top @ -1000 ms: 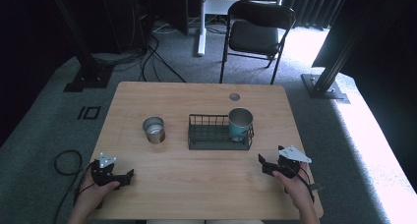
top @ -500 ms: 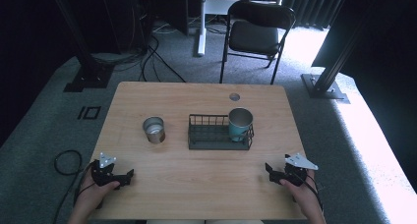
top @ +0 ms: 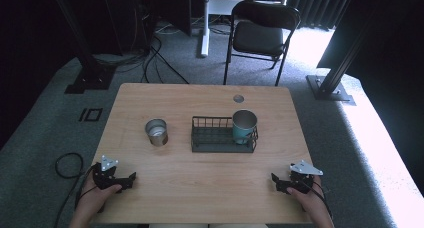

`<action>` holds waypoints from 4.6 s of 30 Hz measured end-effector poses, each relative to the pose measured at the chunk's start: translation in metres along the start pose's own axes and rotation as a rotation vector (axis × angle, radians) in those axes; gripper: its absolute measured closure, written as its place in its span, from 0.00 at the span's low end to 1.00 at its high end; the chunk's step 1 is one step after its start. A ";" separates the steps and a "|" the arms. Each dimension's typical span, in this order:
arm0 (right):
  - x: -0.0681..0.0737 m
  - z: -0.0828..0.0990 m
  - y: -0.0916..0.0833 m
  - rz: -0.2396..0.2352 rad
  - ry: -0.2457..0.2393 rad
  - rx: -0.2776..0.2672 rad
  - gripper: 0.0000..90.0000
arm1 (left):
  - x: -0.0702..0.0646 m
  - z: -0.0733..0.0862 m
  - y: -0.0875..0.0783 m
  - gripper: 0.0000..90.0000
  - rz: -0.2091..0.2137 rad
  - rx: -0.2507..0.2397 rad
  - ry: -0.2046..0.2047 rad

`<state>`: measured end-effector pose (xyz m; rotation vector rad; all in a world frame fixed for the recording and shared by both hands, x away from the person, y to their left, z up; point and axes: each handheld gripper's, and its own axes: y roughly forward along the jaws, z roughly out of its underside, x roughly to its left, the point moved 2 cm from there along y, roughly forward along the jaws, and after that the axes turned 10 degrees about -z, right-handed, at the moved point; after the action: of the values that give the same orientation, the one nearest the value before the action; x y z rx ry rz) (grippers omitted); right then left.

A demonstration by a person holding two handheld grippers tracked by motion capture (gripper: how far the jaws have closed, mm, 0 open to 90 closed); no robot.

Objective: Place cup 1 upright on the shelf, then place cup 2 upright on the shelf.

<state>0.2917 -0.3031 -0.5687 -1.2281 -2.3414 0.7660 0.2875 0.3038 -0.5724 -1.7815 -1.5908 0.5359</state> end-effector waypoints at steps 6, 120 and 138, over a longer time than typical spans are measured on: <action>-0.001 0.001 0.002 -0.013 0.003 0.042 0.12 | 0.000 0.000 0.000 0.00 0.000 0.000 0.000; -0.001 0.002 0.004 -0.051 0.014 0.080 0.12 | -0.029 -0.094 0.012 0.00 0.213 -0.240 0.043; -0.001 0.002 0.004 -0.051 0.014 0.080 0.12 | -0.042 -0.119 0.033 0.00 0.193 -0.278 0.057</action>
<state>0.2937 -0.3022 -0.5729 -1.1330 -2.2984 0.8226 0.3863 0.2370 -0.5199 -2.1531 -1.5217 0.3599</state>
